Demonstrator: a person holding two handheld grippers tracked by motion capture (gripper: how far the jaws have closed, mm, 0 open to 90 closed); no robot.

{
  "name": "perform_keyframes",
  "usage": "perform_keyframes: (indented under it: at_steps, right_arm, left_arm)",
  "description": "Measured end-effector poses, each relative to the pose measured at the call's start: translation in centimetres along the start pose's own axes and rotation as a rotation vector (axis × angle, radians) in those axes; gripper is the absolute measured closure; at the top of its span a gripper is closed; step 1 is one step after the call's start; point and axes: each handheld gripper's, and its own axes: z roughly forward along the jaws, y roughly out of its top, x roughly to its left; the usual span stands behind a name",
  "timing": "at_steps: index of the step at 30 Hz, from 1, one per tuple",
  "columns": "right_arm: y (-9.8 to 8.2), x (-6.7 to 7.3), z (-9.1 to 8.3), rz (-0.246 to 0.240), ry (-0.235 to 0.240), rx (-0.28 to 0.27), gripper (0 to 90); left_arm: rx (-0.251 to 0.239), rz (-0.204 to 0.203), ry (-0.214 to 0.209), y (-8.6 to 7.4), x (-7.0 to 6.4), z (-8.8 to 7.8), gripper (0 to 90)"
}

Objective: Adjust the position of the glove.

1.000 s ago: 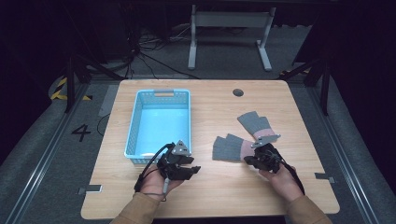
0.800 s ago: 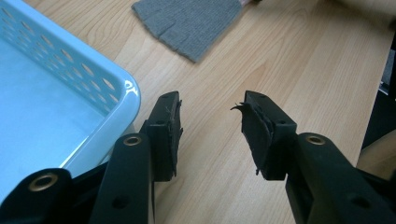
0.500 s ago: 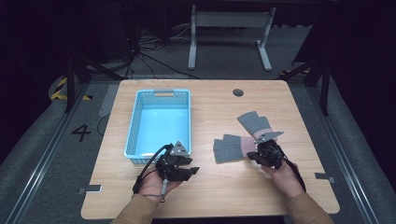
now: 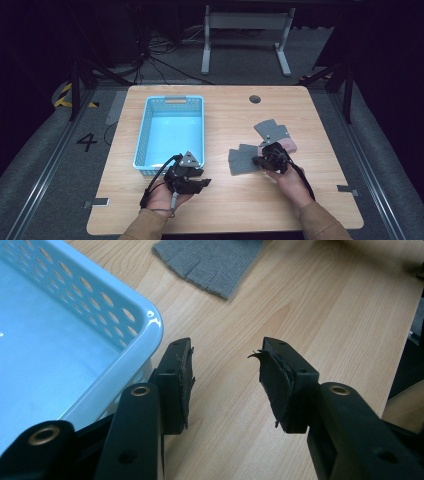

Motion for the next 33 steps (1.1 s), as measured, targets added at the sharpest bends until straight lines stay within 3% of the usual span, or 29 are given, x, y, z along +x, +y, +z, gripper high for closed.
perform_keyframes:
  at_steps: [22,27,33]
  right_arm:
    - [-1.3,2.8,-0.9,-0.030,-0.027,0.034,89.6]
    - [-1.0,2.5,-2.4,-0.017,-0.004,-0.031,89.5]
    - [-0.9,1.1,-4.5,0.038,0.011,-0.099,87.6]
  left_arm:
    - [-0.007,0.020,-0.022,0.9,-0.2,0.7,56.7]
    - [-0.015,0.016,-0.034,0.8,-0.3,0.1,56.1]
    - [-0.040,-0.001,-0.059,0.3,-0.2,-0.8,54.6]
